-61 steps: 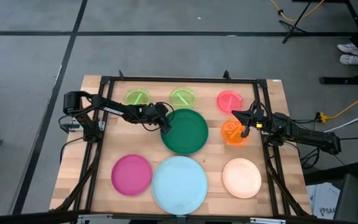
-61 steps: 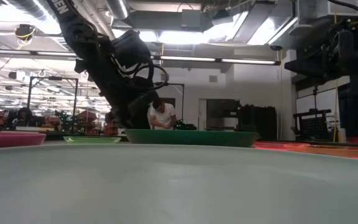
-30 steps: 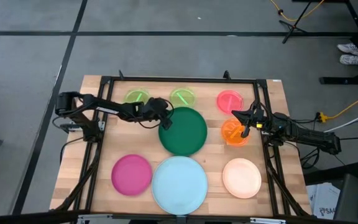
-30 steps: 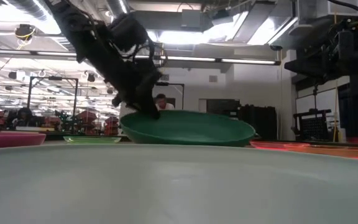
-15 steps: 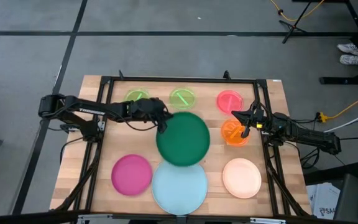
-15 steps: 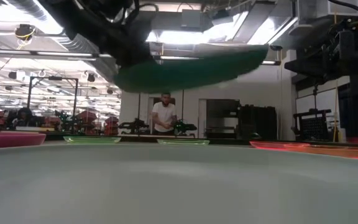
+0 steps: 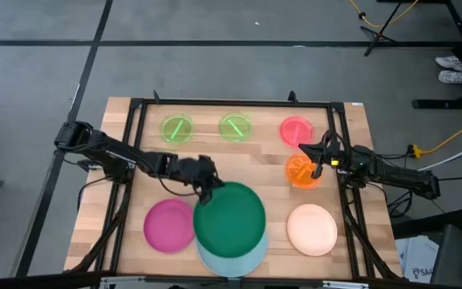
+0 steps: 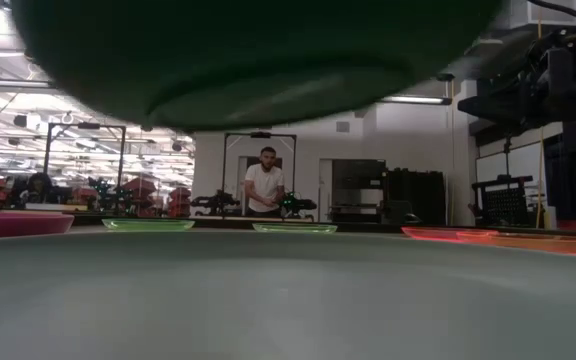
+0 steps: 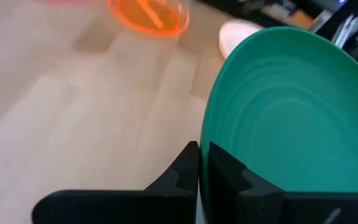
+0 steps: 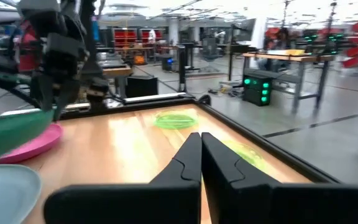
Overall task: Stack plastic plates
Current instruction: Stack the green plate on top of the blue plate, then stack the light orange plate on top of the green plate
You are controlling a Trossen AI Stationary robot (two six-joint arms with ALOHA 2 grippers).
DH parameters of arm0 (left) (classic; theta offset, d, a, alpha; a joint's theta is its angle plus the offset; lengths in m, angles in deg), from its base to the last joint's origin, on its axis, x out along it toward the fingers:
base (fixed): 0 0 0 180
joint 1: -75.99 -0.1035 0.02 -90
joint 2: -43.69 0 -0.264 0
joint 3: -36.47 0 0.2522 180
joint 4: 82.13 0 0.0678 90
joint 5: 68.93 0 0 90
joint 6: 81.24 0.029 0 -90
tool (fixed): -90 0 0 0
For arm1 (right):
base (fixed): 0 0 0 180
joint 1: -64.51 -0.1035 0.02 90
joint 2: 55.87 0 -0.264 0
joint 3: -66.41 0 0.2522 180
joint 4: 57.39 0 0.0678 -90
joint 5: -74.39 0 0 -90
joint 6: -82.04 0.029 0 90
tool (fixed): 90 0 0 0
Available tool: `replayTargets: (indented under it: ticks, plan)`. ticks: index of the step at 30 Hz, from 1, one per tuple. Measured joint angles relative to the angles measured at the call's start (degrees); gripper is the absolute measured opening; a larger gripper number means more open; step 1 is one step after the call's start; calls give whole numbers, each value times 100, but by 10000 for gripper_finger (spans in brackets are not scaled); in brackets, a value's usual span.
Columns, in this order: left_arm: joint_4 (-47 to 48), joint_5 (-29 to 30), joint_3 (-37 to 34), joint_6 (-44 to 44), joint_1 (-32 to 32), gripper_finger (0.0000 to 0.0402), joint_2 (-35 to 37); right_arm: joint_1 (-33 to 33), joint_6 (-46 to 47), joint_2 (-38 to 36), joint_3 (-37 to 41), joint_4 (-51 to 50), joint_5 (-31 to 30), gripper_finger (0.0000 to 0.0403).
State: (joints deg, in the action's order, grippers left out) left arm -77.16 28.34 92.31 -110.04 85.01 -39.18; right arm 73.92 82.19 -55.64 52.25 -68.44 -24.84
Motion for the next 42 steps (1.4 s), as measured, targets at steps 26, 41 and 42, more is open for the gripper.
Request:
replayTargets:
  ticks: [26,41,42]
  plan:
    - [-731,413,9,-711,621,48,-1405,-2390,706,79,2,40,-218,1]
    - [-699,233,7,66,672,111,-651,-3507,843,2182,-675,608,-1078,1]
    - [-732,338,7,215,710,111,-591,-3514,843,2389,-790,612,-1074,1]
